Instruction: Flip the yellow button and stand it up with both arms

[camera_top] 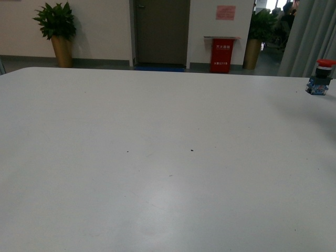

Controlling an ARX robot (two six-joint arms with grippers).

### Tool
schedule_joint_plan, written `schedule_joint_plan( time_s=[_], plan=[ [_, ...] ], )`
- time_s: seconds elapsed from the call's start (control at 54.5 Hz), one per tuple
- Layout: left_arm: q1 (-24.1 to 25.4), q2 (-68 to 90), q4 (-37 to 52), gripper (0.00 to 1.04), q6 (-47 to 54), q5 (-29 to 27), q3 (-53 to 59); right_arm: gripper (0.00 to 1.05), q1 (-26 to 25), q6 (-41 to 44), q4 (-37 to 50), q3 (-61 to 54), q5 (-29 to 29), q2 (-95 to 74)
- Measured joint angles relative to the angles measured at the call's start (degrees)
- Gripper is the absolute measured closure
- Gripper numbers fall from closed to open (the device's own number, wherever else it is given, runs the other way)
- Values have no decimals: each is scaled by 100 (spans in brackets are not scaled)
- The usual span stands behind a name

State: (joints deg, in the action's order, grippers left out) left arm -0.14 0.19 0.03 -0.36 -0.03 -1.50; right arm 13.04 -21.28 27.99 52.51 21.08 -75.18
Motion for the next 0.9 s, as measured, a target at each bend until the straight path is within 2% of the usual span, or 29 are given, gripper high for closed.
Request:
schedule_joint_plan(
  time_s=[0.147, 0.312, 0.459, 0.643, 0.9],
  plan=[
    [0, 0, 0, 7, 0, 0, 0, 100, -157, 1725, 813, 219, -345, -92],
    [0, 0, 0, 7, 0, 0, 0, 100, -372, 2358, 748, 319, -667, -96],
    [0, 0, 0, 7, 0, 0, 0, 100, -474, 3576, 1746, 153, -1106, -166],
    [0, 0, 0, 7, 0, 0, 0, 100, -391, 5193, 2389, -111, -1401, -356],
    [0, 0, 0, 7, 0, 0, 0, 100, -354, 6457, 2433, -308, -1484, -448]
  ],
)
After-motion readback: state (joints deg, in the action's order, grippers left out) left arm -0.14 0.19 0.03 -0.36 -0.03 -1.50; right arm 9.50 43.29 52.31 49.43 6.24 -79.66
